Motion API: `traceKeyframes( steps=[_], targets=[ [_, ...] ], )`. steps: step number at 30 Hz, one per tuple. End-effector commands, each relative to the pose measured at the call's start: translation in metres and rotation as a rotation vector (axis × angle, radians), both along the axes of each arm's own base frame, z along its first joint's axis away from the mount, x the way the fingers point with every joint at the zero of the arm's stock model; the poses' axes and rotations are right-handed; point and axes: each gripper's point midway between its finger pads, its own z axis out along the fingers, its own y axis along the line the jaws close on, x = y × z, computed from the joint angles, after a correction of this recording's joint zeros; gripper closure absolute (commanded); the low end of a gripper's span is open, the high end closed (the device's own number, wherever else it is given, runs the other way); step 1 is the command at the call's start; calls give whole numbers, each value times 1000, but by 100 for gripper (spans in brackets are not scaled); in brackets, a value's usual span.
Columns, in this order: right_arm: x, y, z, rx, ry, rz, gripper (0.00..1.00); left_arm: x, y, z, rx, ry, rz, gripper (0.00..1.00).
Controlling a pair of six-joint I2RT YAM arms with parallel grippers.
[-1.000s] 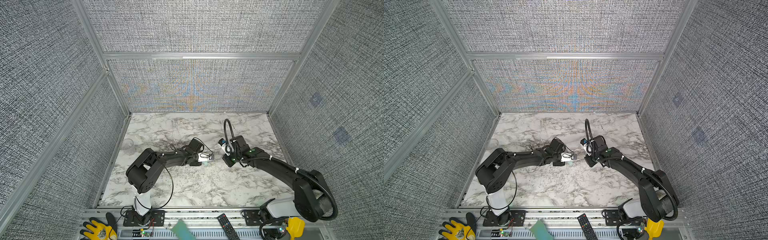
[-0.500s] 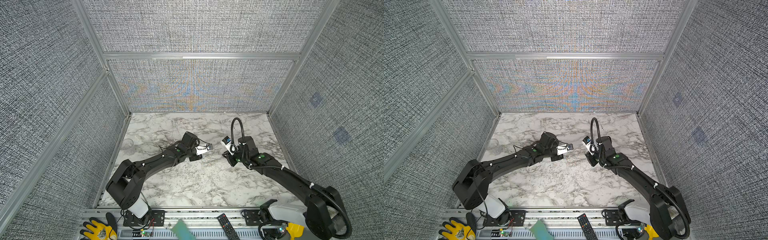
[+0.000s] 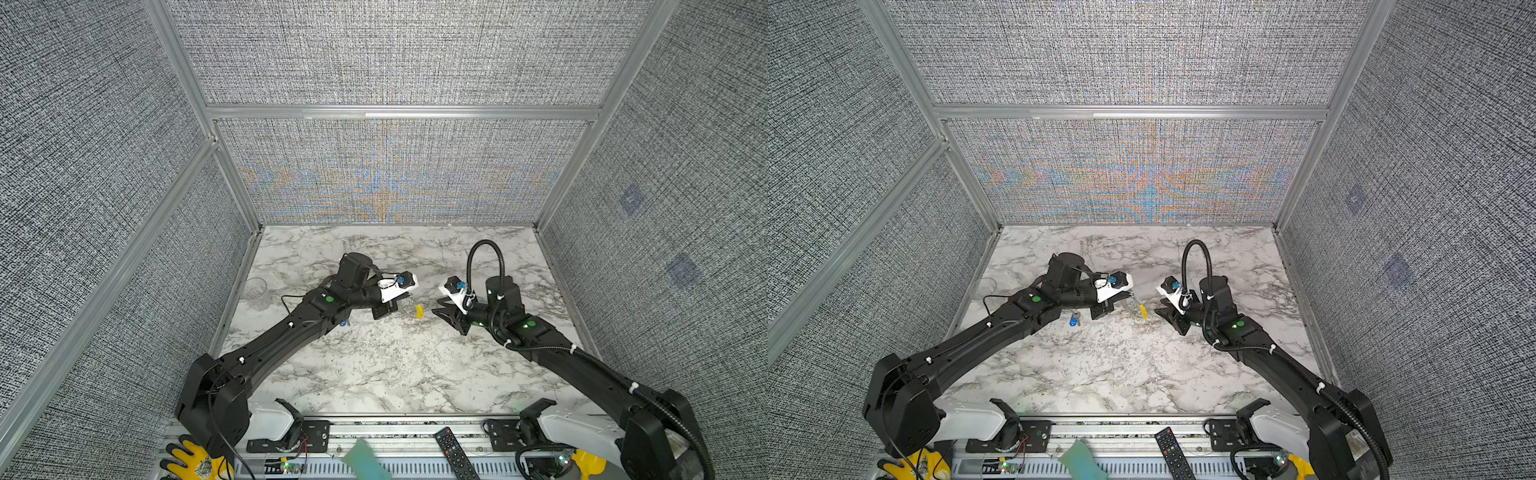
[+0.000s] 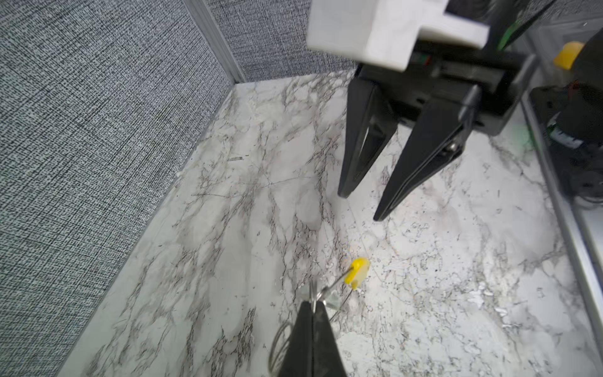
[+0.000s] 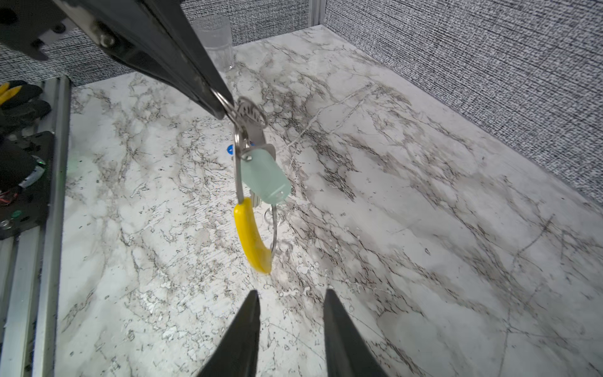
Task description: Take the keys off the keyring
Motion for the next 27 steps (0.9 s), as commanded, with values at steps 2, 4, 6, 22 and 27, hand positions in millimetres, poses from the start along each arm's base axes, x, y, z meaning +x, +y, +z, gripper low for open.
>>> traceKeyframes(
  steps=[2, 4, 6, 22, 27],
  targets=[
    [0, 11, 14, 51, -41, 36, 60, -17, -6, 15, -103, 56, -56, 100],
    [-1, 15, 16, 58, -49, 49, 60, -20, -6, 17, -128, 57, -62, 100],
    [-7, 24, 20, 65, -61, 92, 60, -24, -5, 19, -162, 45, -68, 100],
    [-48, 55, 33, 163, -93, 240, 54, -48, -6, 35, -312, 38, -162, 100],
    [-52, 57, 30, 184, -89, 244, 55, -51, -7, 36, -319, 33, -187, 100]
  ],
)
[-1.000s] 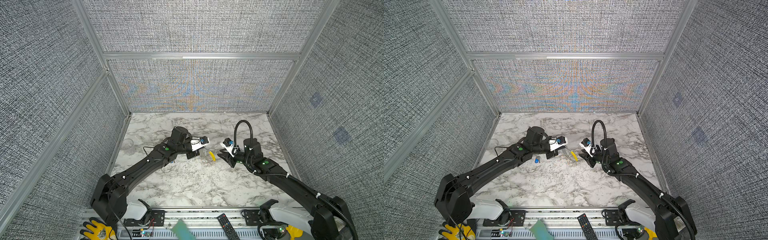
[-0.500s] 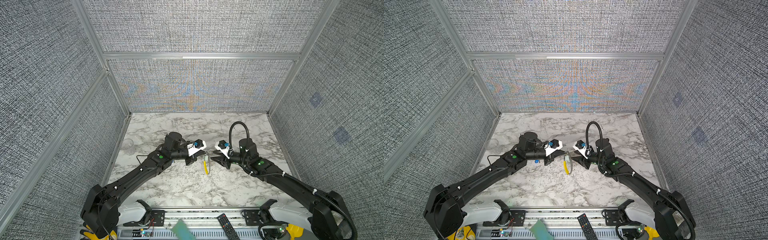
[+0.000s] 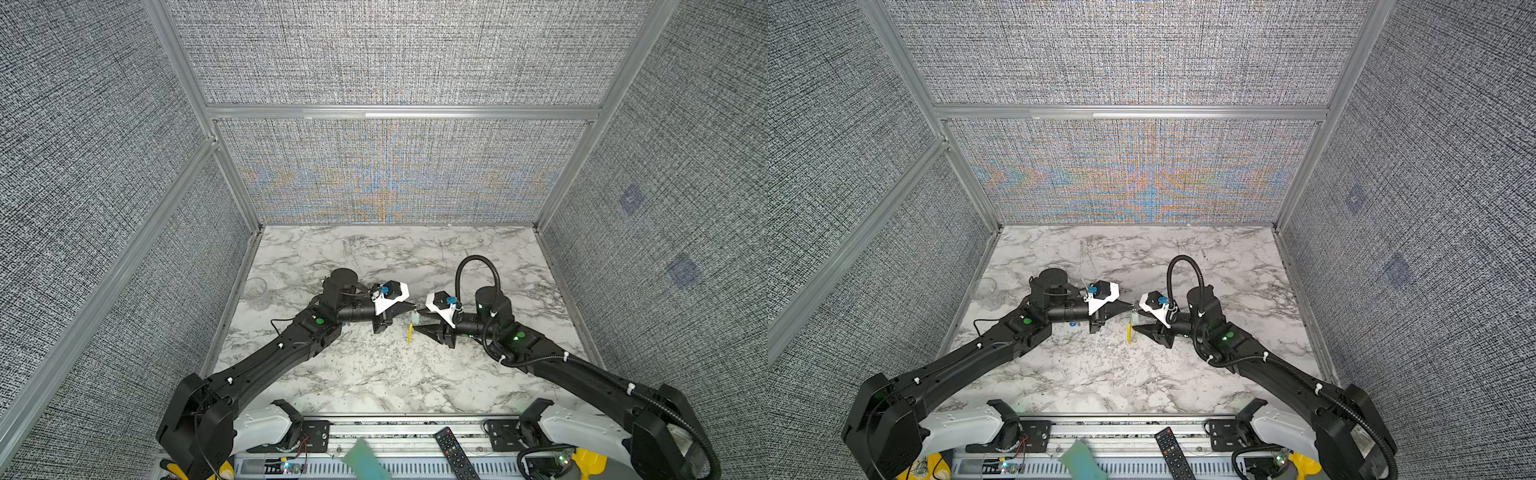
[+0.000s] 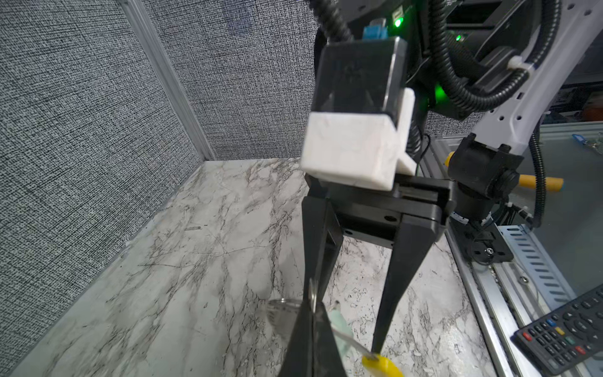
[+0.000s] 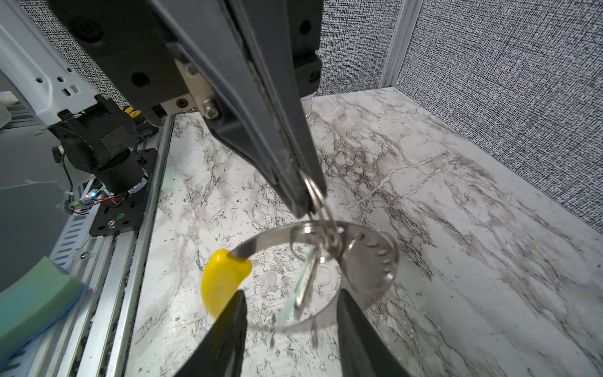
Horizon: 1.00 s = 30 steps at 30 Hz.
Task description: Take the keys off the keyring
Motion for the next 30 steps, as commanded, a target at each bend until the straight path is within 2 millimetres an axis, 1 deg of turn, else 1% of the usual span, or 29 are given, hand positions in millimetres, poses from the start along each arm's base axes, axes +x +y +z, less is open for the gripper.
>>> traceKeyframes(
  steps=[1, 8, 10, 15, 20, 30],
  targets=[
    [-2, 5, 10, 50, -8, 12, 56, -5, -2, 12, -44, -28, -39, 100],
    [-6, 9, 18, 95, -5, 16, 62, -13, -3, 19, -89, -21, -82, 100],
    [-8, 11, 19, 105, -11, 28, 66, -14, -3, 18, -94, -23, -84, 100],
    [-9, 14, 18, 110, -13, 38, 70, -15, -3, 15, -89, -36, -89, 100],
    [-12, 18, 18, 116, -9, 56, 73, -16, -3, 16, -94, -47, -93, 100],
    [-11, 16, 14, 102, -25, 49, 80, -14, -1, 13, -87, -113, -75, 100]
  ],
)
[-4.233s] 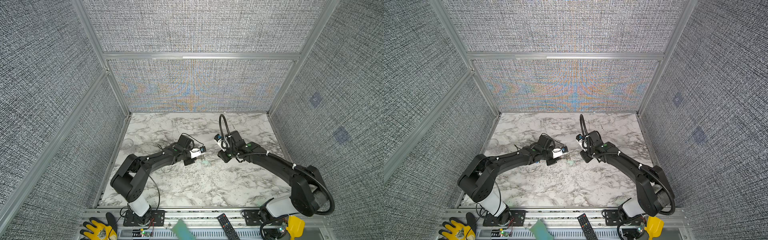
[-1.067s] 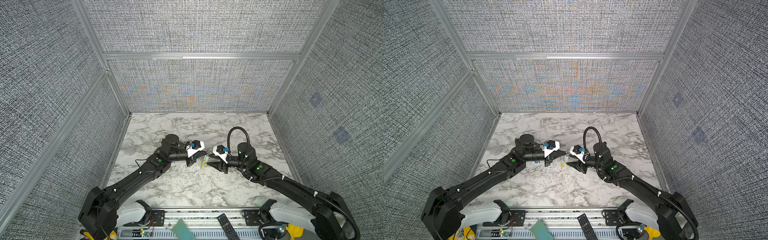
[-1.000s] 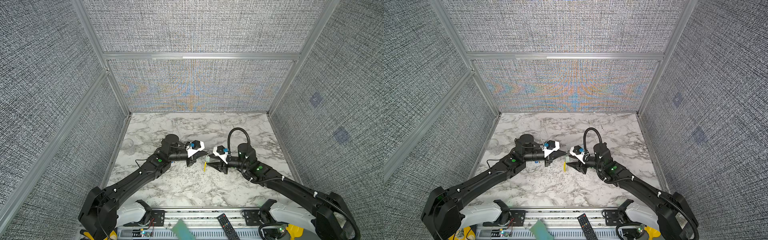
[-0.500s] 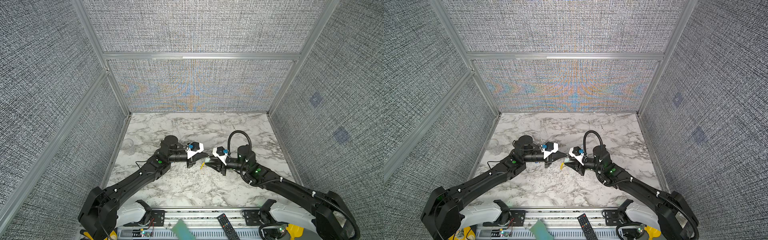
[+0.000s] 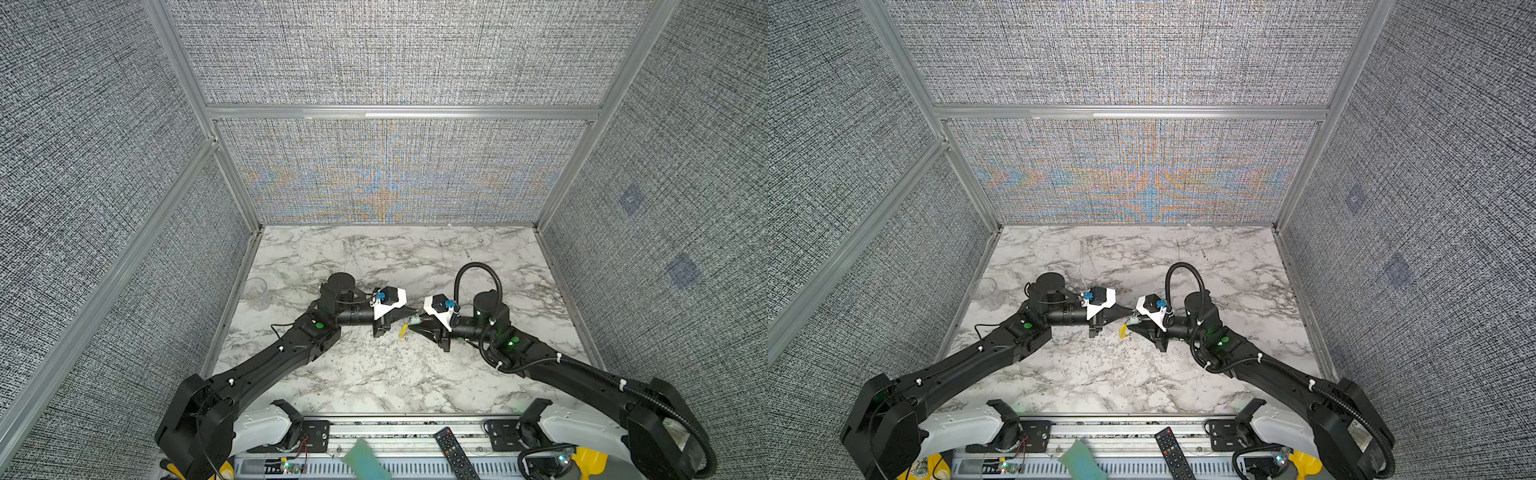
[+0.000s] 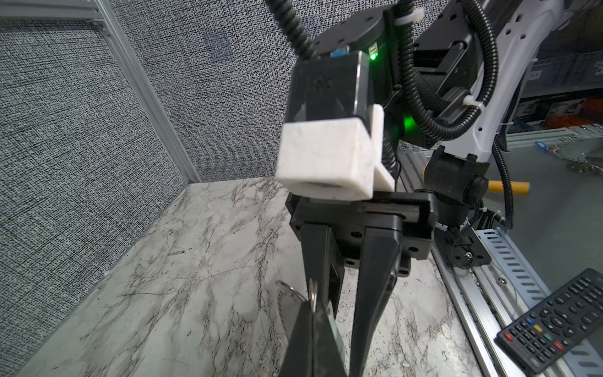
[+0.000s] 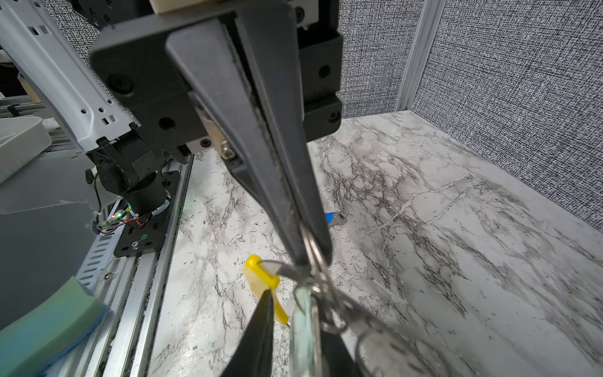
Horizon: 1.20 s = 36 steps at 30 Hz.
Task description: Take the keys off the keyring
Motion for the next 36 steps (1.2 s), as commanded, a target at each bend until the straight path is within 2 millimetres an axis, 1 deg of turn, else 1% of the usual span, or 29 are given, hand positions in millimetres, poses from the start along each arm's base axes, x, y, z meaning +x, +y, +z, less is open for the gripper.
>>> traceKeyframes(
  steps=[1, 5, 6, 8, 9, 11, 13, 16, 19, 25, 31, 36],
  targets=[
    [2, 0, 4, 9, -32, -5, 80, 0, -1, 10, -27, -90, -2, 100],
    [3, -4, -1, -17, -43, -30, 80, 0, 0, 7, -10, -152, 19, 100],
    [5, -6, -4, -33, -49, -45, 78, 0, 0, 7, -8, -166, 23, 100],
    [10, -12, -9, -67, -70, -85, 67, -1, 0, 6, -3, -200, 35, 100],
    [11, -15, -11, -84, -85, -99, 65, -1, 0, 6, 0, -218, 41, 100],
    [14, -20, -15, -111, -107, -133, 61, -1, 0, 5, 16, -265, 57, 100],
    [14, -24, -14, -125, -133, -144, 59, -3, 0, 4, 29, -304, 68, 100],
    [15, -29, -16, -151, -151, -163, 59, -5, -1, 2, 49, -369, 89, 100],
    [14, -32, -13, -148, -167, -171, 60, -7, -2, 2, 60, -406, 98, 100],
    [10, -27, -8, -127, -170, -137, 62, -8, -2, 3, 57, -432, 107, 100],
    [9, -21, -3, -93, -160, -108, 65, -12, -2, 10, 9, -392, 110, 100],
    [8, -15, 4, -62, -158, -93, 71, -16, -4, 15, -59, -324, 105, 100]
  ],
)
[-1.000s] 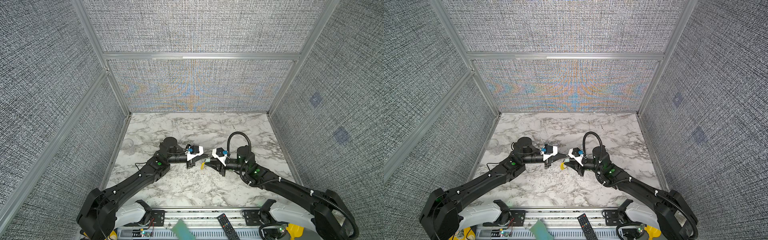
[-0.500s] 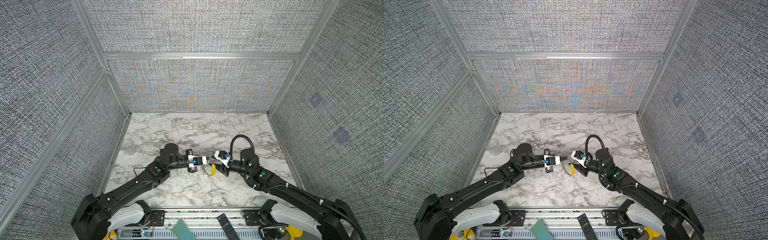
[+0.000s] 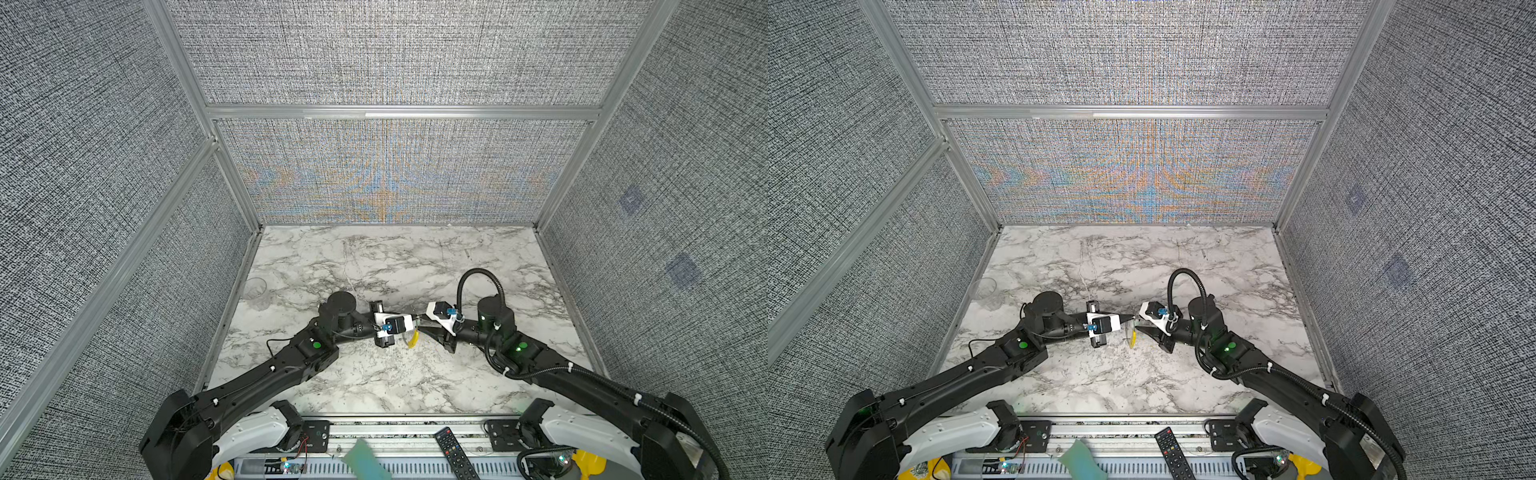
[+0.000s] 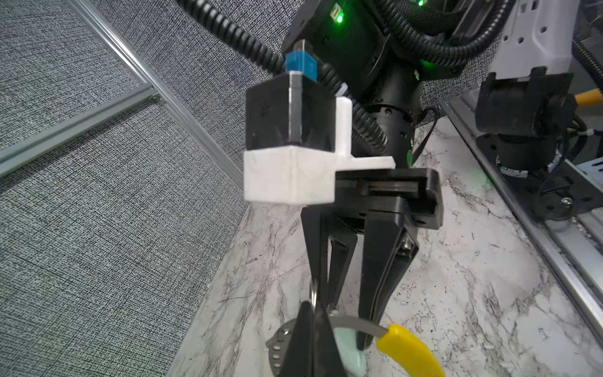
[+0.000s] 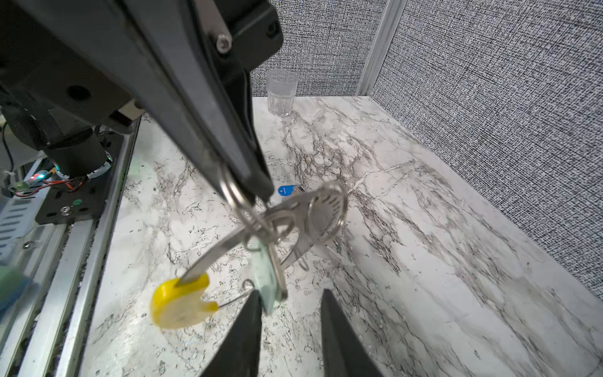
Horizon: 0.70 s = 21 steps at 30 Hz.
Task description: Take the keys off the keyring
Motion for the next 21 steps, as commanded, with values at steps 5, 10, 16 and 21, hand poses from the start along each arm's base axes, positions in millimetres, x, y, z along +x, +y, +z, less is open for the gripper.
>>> traceKeyframes(
  steps=[5, 10, 16, 21],
  targets=[
    [-8, 11, 19, 77, -11, 65, 72, -5, -2, 24, -138, 51, -24, 100],
    [-12, 15, 19, 87, 2, 91, 73, -6, -2, 25, -146, 60, -27, 100],
    [-13, 14, 27, 109, -16, 86, 74, -5, -2, 25, -147, 60, -23, 100],
    [-14, 13, 29, 120, -27, 84, 78, -5, -2, 25, -146, 60, -21, 100]
  ],
)
